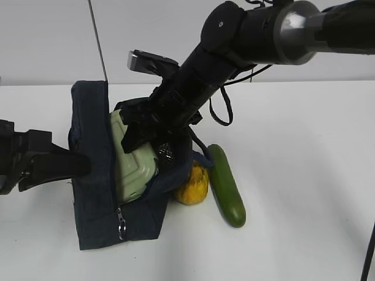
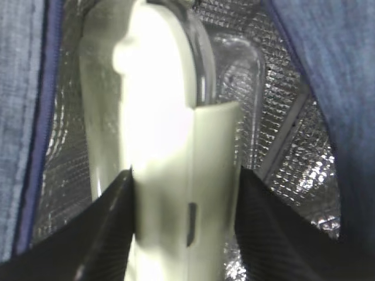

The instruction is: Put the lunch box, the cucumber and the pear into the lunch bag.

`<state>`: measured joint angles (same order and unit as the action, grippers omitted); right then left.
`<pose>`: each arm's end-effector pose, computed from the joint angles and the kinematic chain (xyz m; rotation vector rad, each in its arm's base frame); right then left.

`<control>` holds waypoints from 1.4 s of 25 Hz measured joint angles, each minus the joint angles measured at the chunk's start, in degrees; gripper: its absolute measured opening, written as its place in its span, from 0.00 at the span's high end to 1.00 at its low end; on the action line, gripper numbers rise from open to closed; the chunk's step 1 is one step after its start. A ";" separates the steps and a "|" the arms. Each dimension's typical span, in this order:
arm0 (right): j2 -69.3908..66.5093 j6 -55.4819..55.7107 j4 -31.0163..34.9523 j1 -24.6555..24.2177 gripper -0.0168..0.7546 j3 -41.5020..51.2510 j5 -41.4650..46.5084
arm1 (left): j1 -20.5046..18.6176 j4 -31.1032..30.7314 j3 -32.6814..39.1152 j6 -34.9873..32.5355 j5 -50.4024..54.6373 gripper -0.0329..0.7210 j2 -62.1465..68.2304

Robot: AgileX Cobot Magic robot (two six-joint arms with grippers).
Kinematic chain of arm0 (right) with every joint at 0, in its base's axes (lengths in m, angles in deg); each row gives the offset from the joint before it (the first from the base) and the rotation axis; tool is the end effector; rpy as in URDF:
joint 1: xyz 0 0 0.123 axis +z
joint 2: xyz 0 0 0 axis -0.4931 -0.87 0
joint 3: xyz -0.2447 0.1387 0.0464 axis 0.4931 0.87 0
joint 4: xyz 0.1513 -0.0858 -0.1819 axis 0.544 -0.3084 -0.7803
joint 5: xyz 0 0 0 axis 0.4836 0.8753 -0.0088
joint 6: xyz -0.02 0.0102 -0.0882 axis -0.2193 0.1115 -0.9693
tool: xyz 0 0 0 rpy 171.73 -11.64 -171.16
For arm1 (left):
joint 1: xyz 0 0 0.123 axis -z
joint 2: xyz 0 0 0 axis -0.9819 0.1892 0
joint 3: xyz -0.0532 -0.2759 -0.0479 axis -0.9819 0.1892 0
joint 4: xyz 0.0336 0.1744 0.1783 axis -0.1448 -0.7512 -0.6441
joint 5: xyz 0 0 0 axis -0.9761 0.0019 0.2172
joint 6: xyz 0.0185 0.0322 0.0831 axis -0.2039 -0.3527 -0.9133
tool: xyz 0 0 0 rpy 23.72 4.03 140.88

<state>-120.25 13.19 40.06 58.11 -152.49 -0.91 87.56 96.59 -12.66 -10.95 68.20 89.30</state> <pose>0.3829 0.2602 0.2108 -0.7674 2.6099 0.8696 0.2021 -0.0886 0.2222 0.1461 2.3519 -1.0376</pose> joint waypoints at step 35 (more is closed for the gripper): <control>2.04 8.55 -29.01 0.13 0.35 -24.42 18.84 | 0.00 0.03 0.00 0.00 0.95 0.98 0.00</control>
<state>-118.21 21.75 11.06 58.24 -176.92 17.93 87.56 96.62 -12.66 -10.95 69.15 89.30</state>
